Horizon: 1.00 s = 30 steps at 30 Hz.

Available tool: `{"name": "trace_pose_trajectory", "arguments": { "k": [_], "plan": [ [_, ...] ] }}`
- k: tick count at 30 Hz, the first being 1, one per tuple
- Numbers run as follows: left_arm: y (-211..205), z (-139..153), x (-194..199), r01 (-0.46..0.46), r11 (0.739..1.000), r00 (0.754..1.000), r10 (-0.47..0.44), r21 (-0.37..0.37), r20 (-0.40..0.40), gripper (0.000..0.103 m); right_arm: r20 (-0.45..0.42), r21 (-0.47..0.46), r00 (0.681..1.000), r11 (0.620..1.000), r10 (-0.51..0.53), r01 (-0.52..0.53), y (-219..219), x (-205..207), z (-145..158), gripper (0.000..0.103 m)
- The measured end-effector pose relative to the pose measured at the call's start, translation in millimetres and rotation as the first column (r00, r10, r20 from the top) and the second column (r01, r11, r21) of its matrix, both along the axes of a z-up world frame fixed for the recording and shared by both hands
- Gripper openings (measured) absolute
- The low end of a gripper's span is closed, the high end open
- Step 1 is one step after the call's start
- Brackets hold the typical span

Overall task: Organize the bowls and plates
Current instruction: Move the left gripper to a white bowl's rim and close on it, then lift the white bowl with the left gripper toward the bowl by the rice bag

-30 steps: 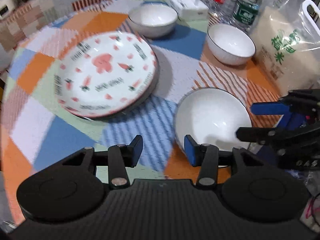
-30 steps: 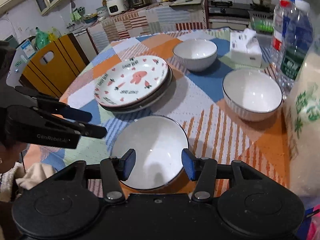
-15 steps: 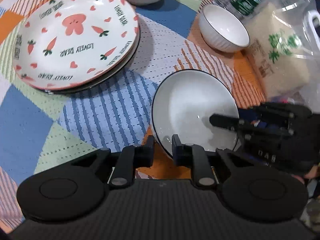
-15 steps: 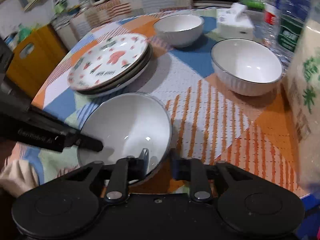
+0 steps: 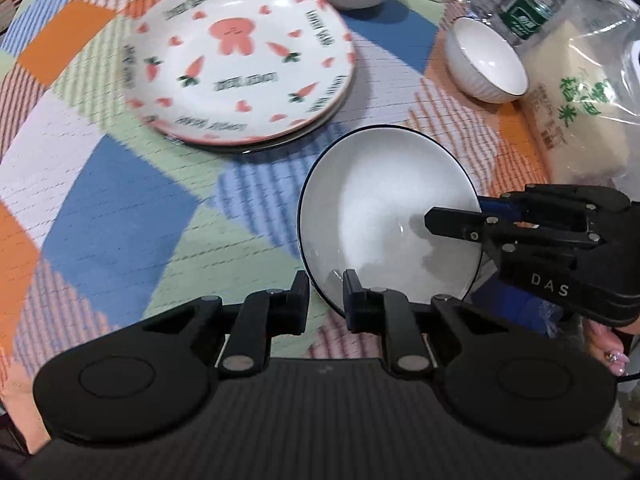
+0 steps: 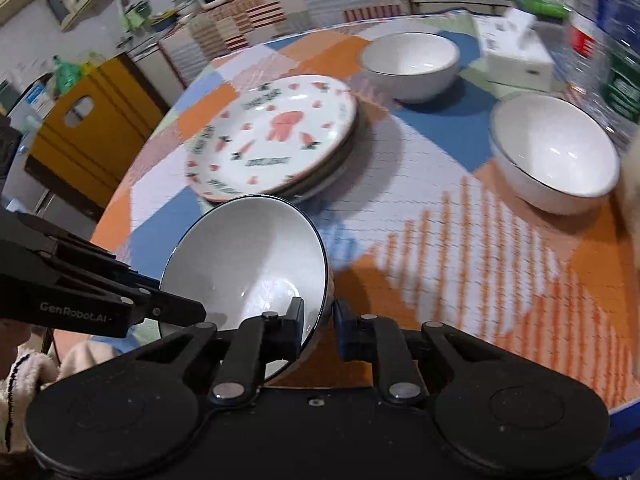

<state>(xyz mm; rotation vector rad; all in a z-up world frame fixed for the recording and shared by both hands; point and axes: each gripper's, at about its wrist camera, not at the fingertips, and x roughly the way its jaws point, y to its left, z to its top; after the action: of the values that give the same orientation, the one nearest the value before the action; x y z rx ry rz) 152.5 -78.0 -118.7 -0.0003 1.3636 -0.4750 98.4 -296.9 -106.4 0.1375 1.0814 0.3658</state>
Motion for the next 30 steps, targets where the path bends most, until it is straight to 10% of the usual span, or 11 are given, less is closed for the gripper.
{"name": "trace_pose_trajectory", "arguments": {
  "k": [15,30],
  "plan": [
    [32,-27,11,-0.072,0.996,0.996,0.075,0.048,-0.047,0.016,-0.051,0.046,0.998,0.998,0.039,-0.037,40,20,-26,0.020],
    [23,8,-11,-0.017,0.995,0.997,0.009,0.094,0.078,0.022,0.119,-0.009,0.987,0.994,0.110,-0.110,32,-2,-3,0.030]
  ]
}}
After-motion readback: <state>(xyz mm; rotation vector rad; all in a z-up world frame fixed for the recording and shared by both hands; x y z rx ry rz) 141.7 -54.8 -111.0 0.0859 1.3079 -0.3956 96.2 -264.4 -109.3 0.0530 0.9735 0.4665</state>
